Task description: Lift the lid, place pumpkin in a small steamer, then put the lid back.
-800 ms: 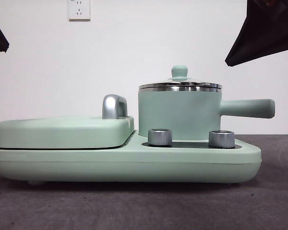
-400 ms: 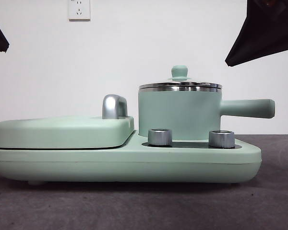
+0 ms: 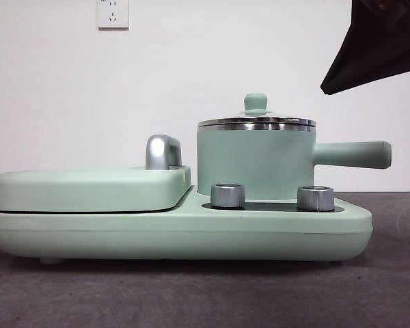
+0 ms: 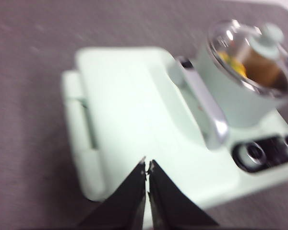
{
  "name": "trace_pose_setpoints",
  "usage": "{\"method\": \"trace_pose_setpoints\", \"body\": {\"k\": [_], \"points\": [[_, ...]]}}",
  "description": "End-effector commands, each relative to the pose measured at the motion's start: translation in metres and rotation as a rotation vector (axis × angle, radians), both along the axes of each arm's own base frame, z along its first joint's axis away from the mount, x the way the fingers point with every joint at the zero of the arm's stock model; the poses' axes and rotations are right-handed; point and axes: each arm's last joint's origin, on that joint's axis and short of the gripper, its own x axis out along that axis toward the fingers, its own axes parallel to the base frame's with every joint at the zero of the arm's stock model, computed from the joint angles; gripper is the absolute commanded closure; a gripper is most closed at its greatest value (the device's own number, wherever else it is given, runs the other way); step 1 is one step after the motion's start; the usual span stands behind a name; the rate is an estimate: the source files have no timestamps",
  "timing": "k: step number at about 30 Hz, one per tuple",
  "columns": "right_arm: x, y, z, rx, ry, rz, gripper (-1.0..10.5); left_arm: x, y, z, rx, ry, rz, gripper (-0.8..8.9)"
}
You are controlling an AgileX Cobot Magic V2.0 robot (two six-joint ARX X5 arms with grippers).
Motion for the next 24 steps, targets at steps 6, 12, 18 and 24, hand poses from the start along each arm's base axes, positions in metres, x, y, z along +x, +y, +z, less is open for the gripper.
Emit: {"method": "trace_pose_setpoints", "body": {"k": [6,12,18,24], "points": [[0.001,0.002,0.006,0.006,-0.023,0.009,9.3,-0.017,0.026,0.013,0.041,-0.208,0.154,8.06],[0.001,0.002,0.006,0.006,-0.023,0.009,9.3,-0.021,0.034,-0.008,0.039,-0.321,0.239,8.06],[0.001,0.002,0.006,0.006,-0.023,0.009,9.3,-0.020,0.039,-0.041,0.021,-0.467,0.297,8.06],[0.001,0.002,0.006,0.006,-0.023,0.009,9.3,-0.020,0.043,-0.081,0.028,-0.495,0.339,8.07]]}}
